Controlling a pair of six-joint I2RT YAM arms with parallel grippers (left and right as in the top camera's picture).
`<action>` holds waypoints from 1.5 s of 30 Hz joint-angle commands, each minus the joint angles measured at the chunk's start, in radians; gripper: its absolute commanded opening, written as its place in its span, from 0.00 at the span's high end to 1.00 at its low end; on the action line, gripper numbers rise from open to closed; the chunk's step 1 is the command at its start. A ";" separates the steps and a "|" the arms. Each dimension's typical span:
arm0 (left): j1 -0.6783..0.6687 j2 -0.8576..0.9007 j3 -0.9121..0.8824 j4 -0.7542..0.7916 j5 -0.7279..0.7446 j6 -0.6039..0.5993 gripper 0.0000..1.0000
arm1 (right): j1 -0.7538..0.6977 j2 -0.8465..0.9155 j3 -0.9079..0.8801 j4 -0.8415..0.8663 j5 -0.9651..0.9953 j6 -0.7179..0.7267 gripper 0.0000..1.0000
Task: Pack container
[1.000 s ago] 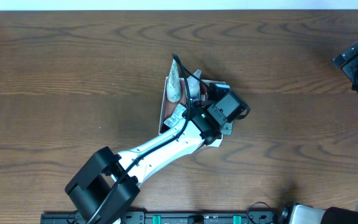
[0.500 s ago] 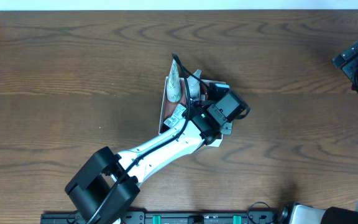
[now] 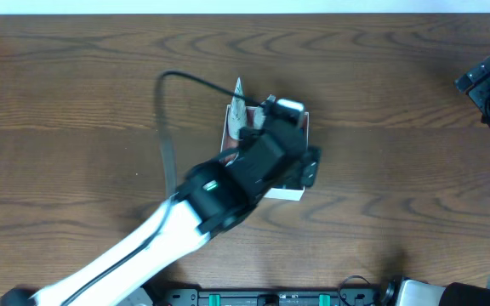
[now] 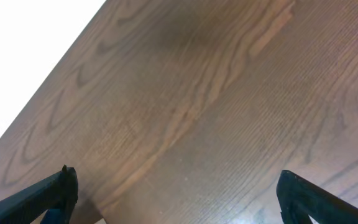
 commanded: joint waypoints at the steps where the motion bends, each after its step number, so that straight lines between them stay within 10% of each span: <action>1: 0.002 -0.093 0.003 -0.063 -0.013 0.123 0.02 | -0.006 -0.002 0.005 0.000 0.000 -0.016 0.01; 16: 0.084 -0.550 -0.110 -0.481 -0.259 0.152 0.02 | -0.006 -0.002 0.005 0.000 0.000 -0.016 0.01; 32: 0.734 -1.155 -0.933 0.443 0.033 0.152 0.02 | -0.006 -0.002 0.005 -0.001 0.000 -0.016 0.01; 45: 0.836 -1.339 -1.202 0.645 0.087 0.152 0.02 | -0.006 -0.002 0.005 0.000 0.000 -0.016 0.01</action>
